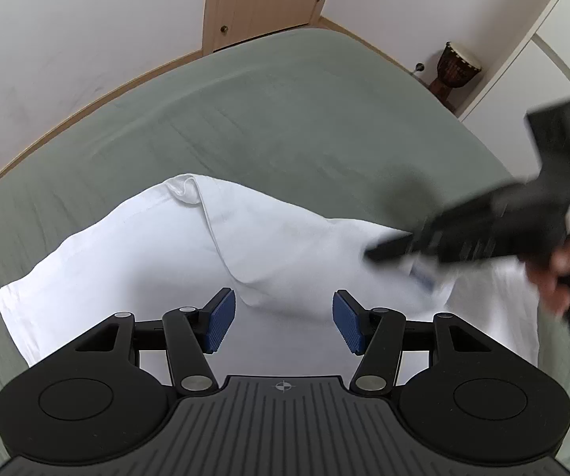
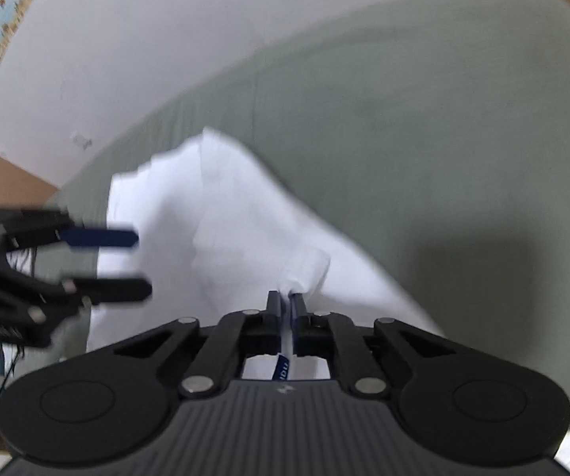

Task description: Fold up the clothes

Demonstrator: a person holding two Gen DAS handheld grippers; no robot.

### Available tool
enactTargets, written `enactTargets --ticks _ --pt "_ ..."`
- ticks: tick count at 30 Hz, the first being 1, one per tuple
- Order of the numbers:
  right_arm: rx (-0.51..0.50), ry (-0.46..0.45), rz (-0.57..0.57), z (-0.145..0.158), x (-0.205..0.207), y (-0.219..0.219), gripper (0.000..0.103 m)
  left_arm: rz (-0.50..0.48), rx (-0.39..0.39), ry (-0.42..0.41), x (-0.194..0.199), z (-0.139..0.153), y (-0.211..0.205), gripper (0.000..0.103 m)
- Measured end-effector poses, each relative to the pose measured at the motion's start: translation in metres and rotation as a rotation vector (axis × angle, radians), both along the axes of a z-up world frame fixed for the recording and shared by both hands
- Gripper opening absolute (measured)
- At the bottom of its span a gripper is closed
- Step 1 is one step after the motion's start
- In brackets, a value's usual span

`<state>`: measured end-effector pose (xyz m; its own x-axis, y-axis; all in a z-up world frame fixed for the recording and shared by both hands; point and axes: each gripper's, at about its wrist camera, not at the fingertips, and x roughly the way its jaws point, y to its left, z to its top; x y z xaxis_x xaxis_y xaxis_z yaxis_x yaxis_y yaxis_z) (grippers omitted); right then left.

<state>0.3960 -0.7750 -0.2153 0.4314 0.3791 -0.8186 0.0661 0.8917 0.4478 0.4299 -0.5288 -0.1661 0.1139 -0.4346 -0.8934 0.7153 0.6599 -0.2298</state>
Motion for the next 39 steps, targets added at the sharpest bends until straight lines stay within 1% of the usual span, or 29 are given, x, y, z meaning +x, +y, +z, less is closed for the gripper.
enactTargets --ticks 2,5,8,11,13,15,17,19,20,21,22,23,25,27,30,31,32,33,34,35,37,39 --pt "-0.06 -0.05 -0.012 0.018 0.01 -0.018 0.004 0.006 -0.003 -0.003 0.001 0.0 0.001 0.053" --pt "-0.173 -0.139 -0.077 0.047 0.036 -0.059 0.004 0.019 -0.012 -0.006 0.002 0.0 0.002 0.053" --pt "-0.239 -0.144 -0.149 0.047 0.058 -0.088 0.004 0.024 -0.006 -0.007 0.002 -0.002 0.004 0.053" --pt "-0.281 -0.086 -0.171 0.022 0.069 -0.098 0.005 0.03 0.01 -0.005 0.001 -0.006 0.006 0.053" --pt "-0.349 -0.019 -0.187 -0.001 0.075 -0.094 0.007 0.039 0.019 -0.003 0.001 -0.01 0.009 0.053" --pt "-0.398 0.037 -0.248 -0.019 0.074 -0.093 0.022 0.052 0.028 -0.004 0.002 -0.013 0.012 0.053" --pt "-0.386 0.051 -0.305 -0.023 0.066 -0.098 0.023 0.073 0.04 -0.006 0.004 -0.016 0.016 0.053" --pt "-0.334 0.029 -0.349 -0.015 0.052 -0.106 0.023 0.086 0.046 -0.003 0.007 -0.018 0.021 0.053" --pt "-0.292 0.006 -0.369 -0.008 0.042 -0.111 0.023 0.086 0.048 -0.001 0.008 -0.019 0.022 0.053" --pt "-0.221 -0.019 -0.371 -0.001 0.03 -0.115 0.023 0.085 0.051 0.0 0.009 -0.02 0.022 0.053" --pt "-0.176 -0.023 -0.363 0.005 0.021 -0.118 0.023 0.082 0.051 -0.001 0.01 -0.019 0.02 0.053" --pt "-0.11 -0.024 -0.341 0.01 0.009 -0.117 0.023 0.075 0.048 -0.004 0.01 -0.019 0.018 0.053" --pt "-0.065 -0.023 -0.28 0.011 0.001 -0.11 0.023 0.06 0.046 -0.015 0.01 -0.02 0.012 0.053" --pt "-0.065 0.012 -0.24 0.004 0.002 -0.101 0.023 0.06 0.054 -0.036 0.011 -0.022 0.008 0.053" --pt "-0.119 0.079 -0.243 -0.016 0.006 -0.087 0.023 0.077 0.075 -0.056 0.014 -0.03 0.008 0.053" --pt "-0.137 0.093 -0.273 -0.023 0.005 -0.085 0.017 0.09 0.094 -0.061 0.017 -0.035 0.011 0.053" --pt "-0.154 0.107 -0.302 -0.03 0.004 -0.084 0.005 0.104 0.115 -0.067 0.02 -0.04 0.014 0.053" --pt "-0.15 0.109 -0.323 -0.031 0.003 -0.087 0.0 0.111 0.13 -0.072 0.022 -0.043 0.018 0.053" --pt "-0.145 0.107 -0.363 -0.03 0.0 -0.092 0.0 0.135 0.154 -0.082 0.027 -0.047 0.025 0.053" --pt "-0.203 0.101 -0.391 -0.024 -0.004 -0.093 0.0 0.161 0.18 -0.093 0.031 -0.051 0.033 0.053" --pt "-0.317 0.088 -0.447 -0.012 -0.013 -0.096 0.006 0.21 0.192 -0.089 0.036 -0.052 0.049 0.053" --pt "-0.291 0.069 -0.464 0.001 -0.031 -0.098 0.011 0.24 0.173 -0.08 0.035 -0.045 0.066 0.053"
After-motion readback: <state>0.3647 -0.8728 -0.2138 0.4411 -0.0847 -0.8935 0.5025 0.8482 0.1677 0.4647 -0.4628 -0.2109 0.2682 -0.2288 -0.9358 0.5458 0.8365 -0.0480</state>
